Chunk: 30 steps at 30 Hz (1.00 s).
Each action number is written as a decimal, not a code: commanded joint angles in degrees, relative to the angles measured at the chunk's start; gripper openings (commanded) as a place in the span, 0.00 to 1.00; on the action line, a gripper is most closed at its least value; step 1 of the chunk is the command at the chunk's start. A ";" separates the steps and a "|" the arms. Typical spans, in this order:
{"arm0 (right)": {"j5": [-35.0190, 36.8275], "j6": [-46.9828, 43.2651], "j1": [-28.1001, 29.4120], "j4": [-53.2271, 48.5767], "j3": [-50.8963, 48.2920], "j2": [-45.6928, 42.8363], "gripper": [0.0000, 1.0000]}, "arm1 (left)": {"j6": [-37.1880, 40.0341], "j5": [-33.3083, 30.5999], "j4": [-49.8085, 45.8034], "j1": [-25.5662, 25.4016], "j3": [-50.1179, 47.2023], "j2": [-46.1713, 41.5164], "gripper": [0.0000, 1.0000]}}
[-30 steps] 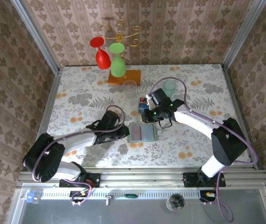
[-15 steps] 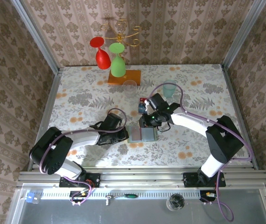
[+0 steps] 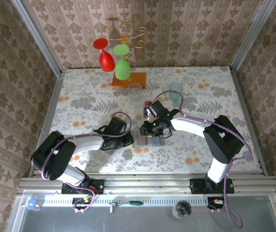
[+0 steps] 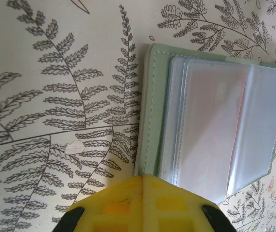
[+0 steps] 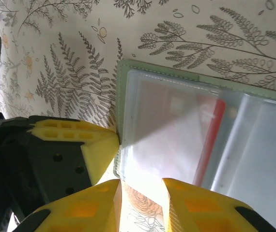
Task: Take the credit cards out of the card holder
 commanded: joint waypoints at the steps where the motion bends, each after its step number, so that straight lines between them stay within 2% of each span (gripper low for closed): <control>1: -2.27 4.01 0.45 3.70 -0.61 1.62 0.29 | 0.51 0.36 -0.27 0.55 -0.18 -0.36 0.01; 18: -1.29 6.90 0.67 3.24 -0.51 5.08 0.29 | 0.64 0.68 -1.15 0.98 -1.05 -1.71 0.01; 30: -3.35 6.75 0.76 3.37 -1.04 5.70 0.28 | 0.65 0.75 -0.98 1.01 -1.22 -1.45 0.01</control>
